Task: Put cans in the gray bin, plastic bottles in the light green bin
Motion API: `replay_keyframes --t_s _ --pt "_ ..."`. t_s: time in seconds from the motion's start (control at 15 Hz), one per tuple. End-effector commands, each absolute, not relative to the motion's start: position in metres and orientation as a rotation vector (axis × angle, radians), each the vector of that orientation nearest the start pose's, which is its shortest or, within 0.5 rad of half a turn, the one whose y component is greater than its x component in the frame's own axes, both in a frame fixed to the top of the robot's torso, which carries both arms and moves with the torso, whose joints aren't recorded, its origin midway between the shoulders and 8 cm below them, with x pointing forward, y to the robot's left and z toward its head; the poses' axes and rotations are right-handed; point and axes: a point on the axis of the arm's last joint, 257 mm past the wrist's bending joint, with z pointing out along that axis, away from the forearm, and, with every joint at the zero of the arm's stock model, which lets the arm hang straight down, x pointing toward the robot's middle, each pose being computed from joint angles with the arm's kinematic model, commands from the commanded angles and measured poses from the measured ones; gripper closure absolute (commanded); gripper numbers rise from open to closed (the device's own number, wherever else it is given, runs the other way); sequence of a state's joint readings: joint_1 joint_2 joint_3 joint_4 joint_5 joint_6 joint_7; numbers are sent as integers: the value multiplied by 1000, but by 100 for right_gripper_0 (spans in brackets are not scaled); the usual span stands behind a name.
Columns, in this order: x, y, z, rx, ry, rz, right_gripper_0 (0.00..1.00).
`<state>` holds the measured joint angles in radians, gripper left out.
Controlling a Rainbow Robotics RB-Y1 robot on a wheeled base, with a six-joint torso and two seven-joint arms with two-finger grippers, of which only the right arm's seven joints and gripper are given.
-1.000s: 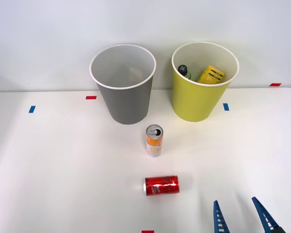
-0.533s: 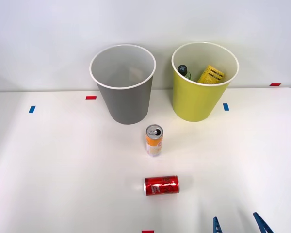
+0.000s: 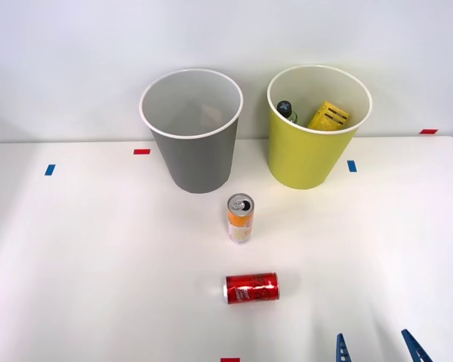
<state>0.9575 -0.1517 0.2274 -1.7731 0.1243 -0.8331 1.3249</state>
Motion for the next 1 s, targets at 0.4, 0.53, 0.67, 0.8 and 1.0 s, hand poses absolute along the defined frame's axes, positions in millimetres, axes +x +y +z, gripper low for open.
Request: replay_keyframes --t_s 0.4,0.53,0.67,0.8,1.0 --pt "223 -220 -278 23 1475 140 0" --pt "223 -220 -278 23 1475 140 0" --pt "223 -220 -278 23 1475 140 0" --pt "223 -220 -278 23 1475 140 0" --pt "223 -220 -278 23 1475 140 0"
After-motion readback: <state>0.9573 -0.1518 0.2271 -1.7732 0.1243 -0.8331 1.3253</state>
